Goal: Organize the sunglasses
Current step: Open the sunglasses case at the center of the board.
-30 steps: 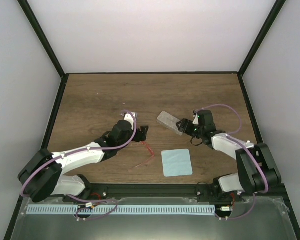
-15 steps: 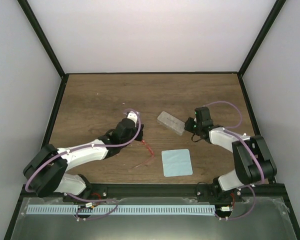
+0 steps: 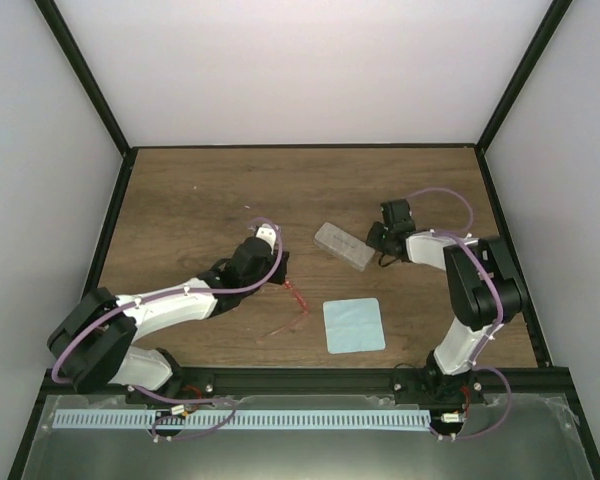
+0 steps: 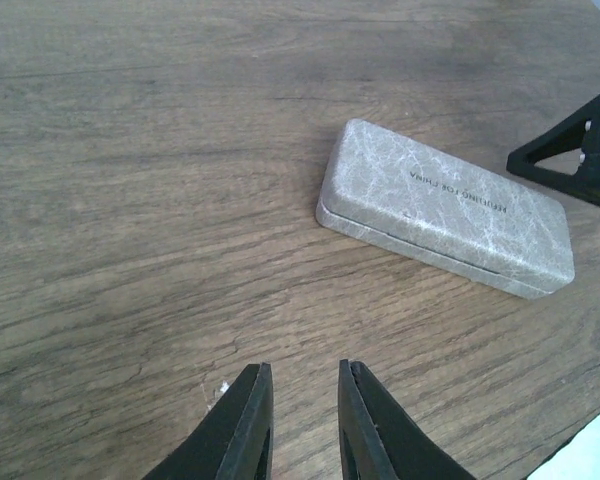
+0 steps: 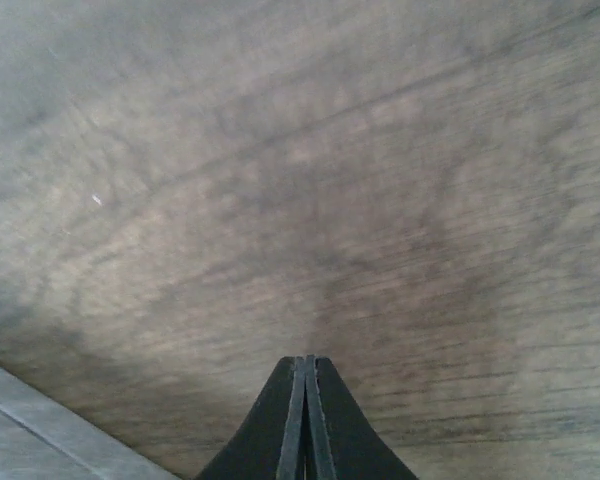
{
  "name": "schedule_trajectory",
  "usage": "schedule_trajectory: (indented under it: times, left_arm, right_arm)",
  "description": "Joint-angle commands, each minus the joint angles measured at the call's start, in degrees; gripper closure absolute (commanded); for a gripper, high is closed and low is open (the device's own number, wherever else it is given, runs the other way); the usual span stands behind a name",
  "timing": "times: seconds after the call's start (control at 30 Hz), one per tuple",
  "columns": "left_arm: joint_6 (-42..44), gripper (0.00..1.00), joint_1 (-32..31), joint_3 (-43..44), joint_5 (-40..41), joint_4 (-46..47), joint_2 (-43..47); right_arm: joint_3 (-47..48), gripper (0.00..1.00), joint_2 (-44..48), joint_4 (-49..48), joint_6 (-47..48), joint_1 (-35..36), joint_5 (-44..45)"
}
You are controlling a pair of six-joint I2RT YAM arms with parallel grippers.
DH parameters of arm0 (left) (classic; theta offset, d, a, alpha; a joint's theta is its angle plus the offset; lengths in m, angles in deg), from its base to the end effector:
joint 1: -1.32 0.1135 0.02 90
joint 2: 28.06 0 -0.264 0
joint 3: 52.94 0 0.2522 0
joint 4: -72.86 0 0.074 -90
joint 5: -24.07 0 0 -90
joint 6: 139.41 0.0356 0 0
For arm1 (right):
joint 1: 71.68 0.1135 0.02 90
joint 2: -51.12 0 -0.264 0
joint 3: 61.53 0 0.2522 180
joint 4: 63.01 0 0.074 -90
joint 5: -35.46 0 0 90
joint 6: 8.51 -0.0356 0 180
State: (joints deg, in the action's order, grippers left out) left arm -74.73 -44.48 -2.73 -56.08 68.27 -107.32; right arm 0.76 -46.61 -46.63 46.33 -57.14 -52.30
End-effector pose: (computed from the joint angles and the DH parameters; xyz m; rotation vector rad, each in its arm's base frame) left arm 0.2010 -0.1980 0.1900 0.2904 2.1775 -0.5299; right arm 0.3185 0.0812 0.1427 0.4645 2.4590 0.3196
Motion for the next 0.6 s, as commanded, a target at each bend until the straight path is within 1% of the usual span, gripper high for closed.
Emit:
schedule_trajectory:
  times: [0.0, 0.27, 0.43, 0.5, 0.57]
  left_arm:
    - [-1.0, 0.78, -0.3, 2.2, 0.6, -2.3, 0.2]
    - [-1.5, 0.76, -0.2, 3.4, 1.3, -3.5, -2.1]
    - [-3.4, 0.76, -0.3, 4.3, 1.5, -3.8, -3.6]
    - [-4.0, 0.76, -1.0, 5.1, 1.7, -3.4, -4.4]
    - [-4.6, 0.72, -2.4, 7.8, 3.9, -5.3, -6.2]
  right_arm:
    - [-0.7, 0.99, -0.7, 1.1, 0.7, -0.3, -4.2]
    - [-9.1, 0.99, 7.5, -3.2, 1.7, 1.0, -18.1]
    - [-13.4, 0.99, 9.7, -8.2, 2.8, 1.0, -30.0]
    - [-14.0, 0.99, 9.9, -9.5, 3.3, 1.2, -32.6]
    - [-14.0, 0.99, 10.6, -10.0, 3.3, 1.1, -31.9]
